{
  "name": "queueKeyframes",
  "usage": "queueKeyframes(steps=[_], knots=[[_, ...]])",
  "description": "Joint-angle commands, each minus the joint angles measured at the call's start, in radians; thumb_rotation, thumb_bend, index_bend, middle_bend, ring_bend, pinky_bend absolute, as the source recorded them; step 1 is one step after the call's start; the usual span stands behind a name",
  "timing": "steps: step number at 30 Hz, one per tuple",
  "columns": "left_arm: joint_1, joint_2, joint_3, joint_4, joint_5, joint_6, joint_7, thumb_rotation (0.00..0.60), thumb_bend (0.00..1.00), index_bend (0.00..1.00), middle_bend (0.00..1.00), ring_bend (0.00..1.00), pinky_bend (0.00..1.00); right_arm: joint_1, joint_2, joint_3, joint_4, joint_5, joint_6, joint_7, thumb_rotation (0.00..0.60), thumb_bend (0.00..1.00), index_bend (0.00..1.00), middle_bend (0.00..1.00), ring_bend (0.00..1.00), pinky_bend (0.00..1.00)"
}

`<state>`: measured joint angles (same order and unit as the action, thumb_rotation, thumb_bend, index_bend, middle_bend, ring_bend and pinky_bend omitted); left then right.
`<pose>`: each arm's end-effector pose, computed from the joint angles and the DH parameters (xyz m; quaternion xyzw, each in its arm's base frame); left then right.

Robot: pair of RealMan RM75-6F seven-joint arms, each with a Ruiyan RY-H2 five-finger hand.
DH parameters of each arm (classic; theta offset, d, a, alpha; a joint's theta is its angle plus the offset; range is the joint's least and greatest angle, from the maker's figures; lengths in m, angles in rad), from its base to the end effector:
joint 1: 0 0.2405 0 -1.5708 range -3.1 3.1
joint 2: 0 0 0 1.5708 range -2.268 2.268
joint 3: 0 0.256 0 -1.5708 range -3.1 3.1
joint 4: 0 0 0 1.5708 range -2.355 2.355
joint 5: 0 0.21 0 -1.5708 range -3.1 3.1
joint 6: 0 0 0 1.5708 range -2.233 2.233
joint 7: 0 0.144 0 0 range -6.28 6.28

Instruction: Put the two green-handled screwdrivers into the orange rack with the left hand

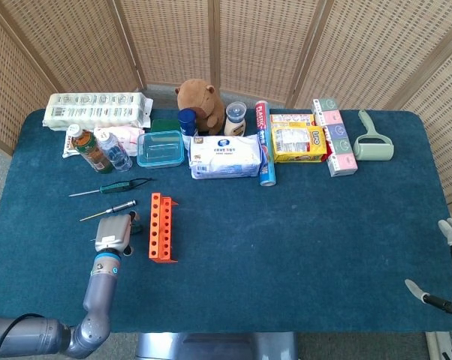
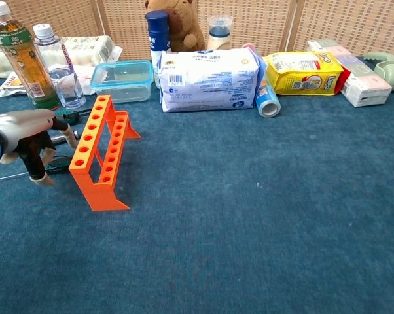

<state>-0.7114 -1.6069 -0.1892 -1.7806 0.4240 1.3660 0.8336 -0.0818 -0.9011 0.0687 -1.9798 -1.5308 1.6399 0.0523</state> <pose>-0.1753 0.2910 -0.0166 -0.6326 -0.5156 -0.1947 0.5442 -0.2633 -0.1349 0.2157 0.4996 -0.4302 0.4556 0.5981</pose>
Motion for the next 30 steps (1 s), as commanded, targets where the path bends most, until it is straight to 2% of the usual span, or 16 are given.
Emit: queueKeyframes(steps=[1,13,26,30], knots=[[0.005,-0.018,0.009,0.029,0.026,0.010,-0.012,0.600,0.21,0.28,0.78,0.72,0.86,0.001,0.000,0.000,0.000,0.000,-0.001,0.000,0.600,0.10,0.02,0.04,0.00,0.00],[0.014,-0.063,-0.005,0.107,0.042,-0.028,-0.055,0.600,0.27,0.38,0.78,0.72,0.86,0.003,0.002,-0.004,-0.002,-0.002,-0.008,0.003,0.600,0.10,0.02,0.04,0.00,0.01],[0.024,-0.117,-0.017,0.194,0.065,-0.040,-0.071,0.600,0.28,0.38,0.78,0.72,0.86,0.005,0.011,-0.010,-0.001,-0.007,-0.016,0.027,0.600,0.10,0.02,0.04,0.00,0.00],[0.030,-0.136,-0.020,0.217,0.075,-0.034,-0.075,0.600,0.28,0.41,0.78,0.72,0.86,0.008,0.011,-0.011,0.000,-0.007,-0.022,0.028,0.600,0.10,0.02,0.04,0.00,0.01]])
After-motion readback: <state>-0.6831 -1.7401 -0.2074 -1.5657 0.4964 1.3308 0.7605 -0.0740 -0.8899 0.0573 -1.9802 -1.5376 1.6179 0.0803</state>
